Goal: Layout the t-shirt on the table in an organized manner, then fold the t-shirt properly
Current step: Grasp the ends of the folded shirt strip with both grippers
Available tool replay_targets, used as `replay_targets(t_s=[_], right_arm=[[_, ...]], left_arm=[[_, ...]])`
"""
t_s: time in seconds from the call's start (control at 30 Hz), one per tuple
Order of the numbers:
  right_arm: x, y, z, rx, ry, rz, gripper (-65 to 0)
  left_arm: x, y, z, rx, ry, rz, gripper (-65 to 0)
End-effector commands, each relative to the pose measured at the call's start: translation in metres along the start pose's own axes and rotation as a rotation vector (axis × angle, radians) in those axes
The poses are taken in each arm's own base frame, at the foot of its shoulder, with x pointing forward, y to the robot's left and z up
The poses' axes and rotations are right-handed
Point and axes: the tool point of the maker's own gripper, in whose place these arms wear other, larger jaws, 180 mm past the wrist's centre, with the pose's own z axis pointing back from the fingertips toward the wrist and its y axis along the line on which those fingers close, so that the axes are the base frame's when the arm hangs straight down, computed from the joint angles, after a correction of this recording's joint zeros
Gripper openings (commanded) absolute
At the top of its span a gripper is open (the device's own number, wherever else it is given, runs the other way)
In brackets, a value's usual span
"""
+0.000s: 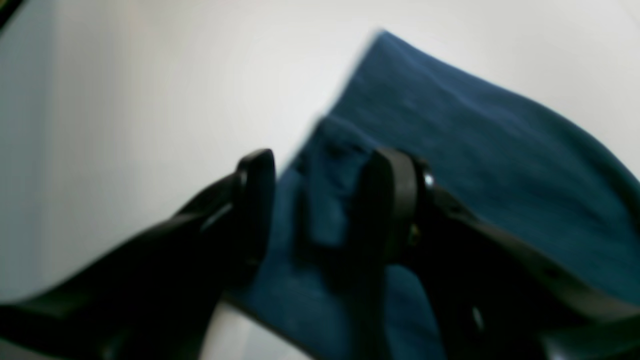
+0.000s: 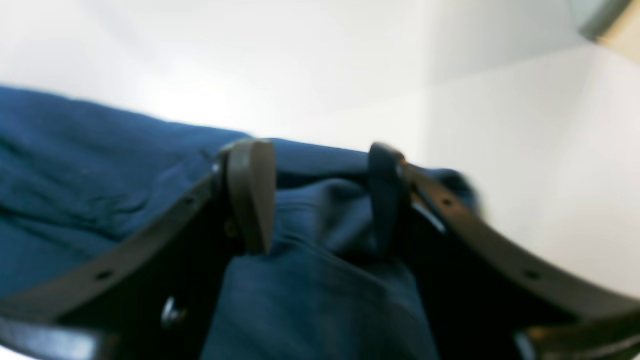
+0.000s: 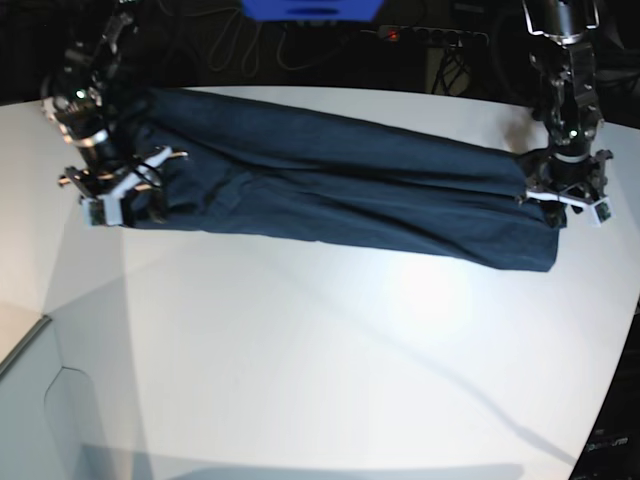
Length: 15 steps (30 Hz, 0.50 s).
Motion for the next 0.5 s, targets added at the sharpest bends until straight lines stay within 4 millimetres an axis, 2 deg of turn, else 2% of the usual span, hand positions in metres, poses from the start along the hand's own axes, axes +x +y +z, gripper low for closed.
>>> replay_targets(t_s=[0.0,0.13,0.27,0.4,0.47], right_arm=[[0.009,0.004,-0.005,0.018,-0.033,-0.01,-35.1],[-0.003,0.005,-0.025,0.041,0.0,-0.058,-35.1],[-0.037,-0.025,-0.031,-0.023,0.098,-0.08,-35.0],[-0.063,-0.073,-0.022,-0.119,0.156,-0.142,-34.8],[-0.073,-0.091,-0.016,-0.147,0.18,-0.148,-34.8]], left_arm=[[0.016,-0.001,-0.001,-0.008,-0.047,-0.003,-35.2],[0.016,-0.001,-0.001,-0.008,-0.047,-0.003,-35.2],[0.016,-0.001,-0.001,-0.008,-0.047,-0.003,-35.2],[0.016,-0.001,-0.001,-0.008,-0.047,-0.003,-35.2],[0.016,-0.001,-0.001,-0.008,-0.047,-0.003,-35.2]])
